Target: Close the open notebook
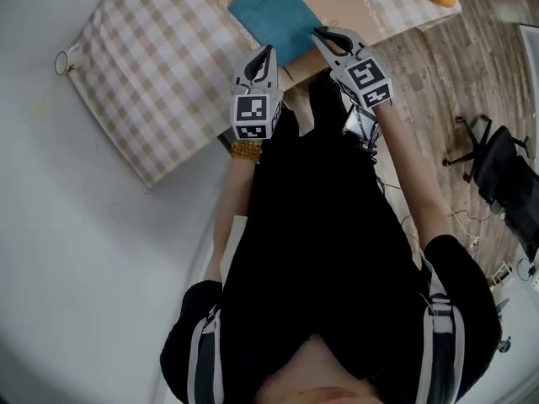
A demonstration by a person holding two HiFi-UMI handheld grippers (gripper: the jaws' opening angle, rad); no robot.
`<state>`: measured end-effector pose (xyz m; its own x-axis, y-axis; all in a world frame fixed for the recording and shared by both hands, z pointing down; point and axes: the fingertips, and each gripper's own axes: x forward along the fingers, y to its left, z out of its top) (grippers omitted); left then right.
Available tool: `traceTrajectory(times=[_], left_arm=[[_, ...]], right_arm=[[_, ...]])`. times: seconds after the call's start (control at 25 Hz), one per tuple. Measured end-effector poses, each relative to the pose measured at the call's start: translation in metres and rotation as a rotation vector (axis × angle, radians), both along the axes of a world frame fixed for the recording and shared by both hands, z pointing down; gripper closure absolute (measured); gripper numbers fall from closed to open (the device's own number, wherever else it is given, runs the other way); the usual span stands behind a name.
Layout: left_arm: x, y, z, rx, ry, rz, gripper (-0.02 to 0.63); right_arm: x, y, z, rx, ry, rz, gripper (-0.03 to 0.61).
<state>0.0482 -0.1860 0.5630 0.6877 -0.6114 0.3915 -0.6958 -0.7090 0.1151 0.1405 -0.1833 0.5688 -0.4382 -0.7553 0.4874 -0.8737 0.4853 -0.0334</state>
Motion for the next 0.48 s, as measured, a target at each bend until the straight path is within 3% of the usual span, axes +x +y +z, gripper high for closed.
traceTrajectory(times=[0.16, 0.48], left_arm=[[0.011, -0.005, 0.018, -0.061, -0.05, 0.023, 0.607], [0.023, -0.001, 0.056, -0.222, -0.178, 0.089, 0.607]], right_arm=[[-0.005, -0.008, 0.011, -0.042, 0.006, -0.03, 0.546], [-0.002, -0.011, 0.048, -0.222, 0.038, -0.1, 0.546]])
